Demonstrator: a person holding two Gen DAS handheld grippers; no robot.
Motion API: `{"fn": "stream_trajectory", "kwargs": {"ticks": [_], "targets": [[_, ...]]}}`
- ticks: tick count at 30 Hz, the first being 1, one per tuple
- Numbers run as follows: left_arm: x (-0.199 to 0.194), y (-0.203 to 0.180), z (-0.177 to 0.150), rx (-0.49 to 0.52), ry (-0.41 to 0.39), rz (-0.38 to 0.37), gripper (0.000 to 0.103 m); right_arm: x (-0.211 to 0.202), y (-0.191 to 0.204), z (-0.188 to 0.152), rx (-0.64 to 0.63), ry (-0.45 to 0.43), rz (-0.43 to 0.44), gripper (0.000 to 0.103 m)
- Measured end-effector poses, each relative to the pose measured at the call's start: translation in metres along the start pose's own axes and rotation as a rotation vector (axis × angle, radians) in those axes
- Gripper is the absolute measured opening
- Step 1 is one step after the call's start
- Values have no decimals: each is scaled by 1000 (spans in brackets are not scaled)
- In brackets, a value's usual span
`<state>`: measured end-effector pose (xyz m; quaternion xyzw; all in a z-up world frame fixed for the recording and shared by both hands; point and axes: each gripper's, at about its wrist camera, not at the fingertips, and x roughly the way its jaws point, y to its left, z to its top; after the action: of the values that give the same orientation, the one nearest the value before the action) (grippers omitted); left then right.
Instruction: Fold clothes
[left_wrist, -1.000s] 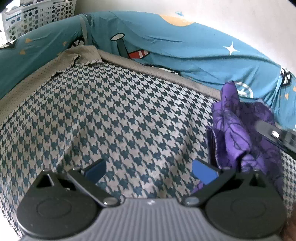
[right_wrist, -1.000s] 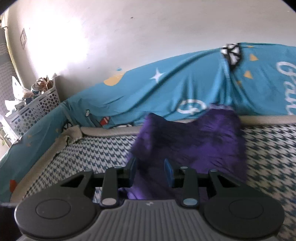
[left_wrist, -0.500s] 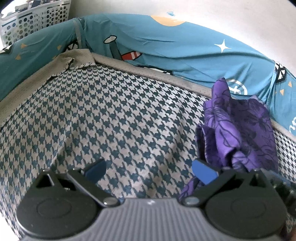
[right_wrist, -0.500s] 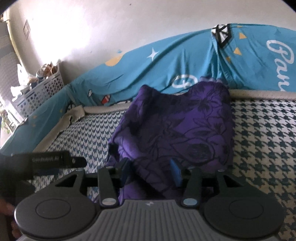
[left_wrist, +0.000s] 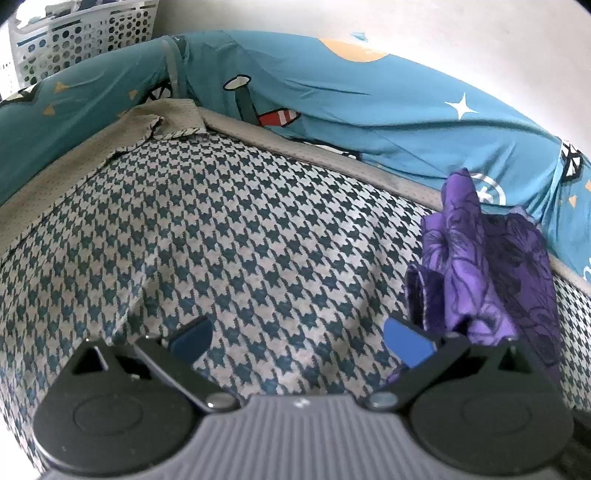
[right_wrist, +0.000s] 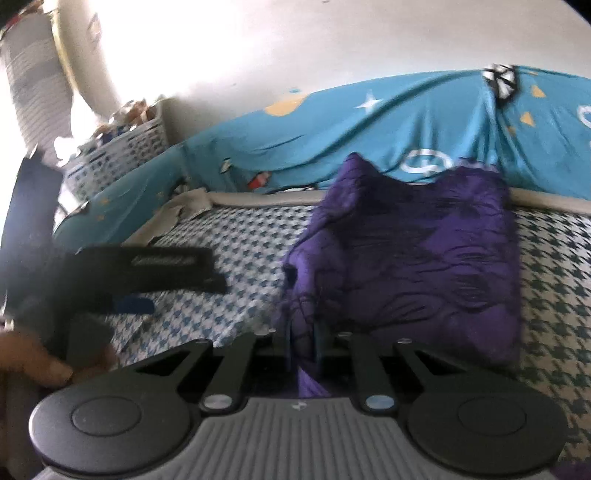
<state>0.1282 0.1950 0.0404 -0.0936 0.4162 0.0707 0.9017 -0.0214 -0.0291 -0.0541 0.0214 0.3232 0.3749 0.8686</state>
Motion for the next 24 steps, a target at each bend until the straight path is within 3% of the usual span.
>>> {"fn": "stream_trajectory", "kwargs": {"ticks": [12, 17, 24], "targets": [[10, -6, -2, 29, 28, -25, 103, 32, 20, -25, -87, 52, -33, 23], [18, -20, -6, 89, 47, -41, 103, 16, 26, -23, -112, 39, -25, 35], [36, -36, -18, 168, 79, 8, 103, -26, 25, -28, -63, 3, -35, 36]]}}
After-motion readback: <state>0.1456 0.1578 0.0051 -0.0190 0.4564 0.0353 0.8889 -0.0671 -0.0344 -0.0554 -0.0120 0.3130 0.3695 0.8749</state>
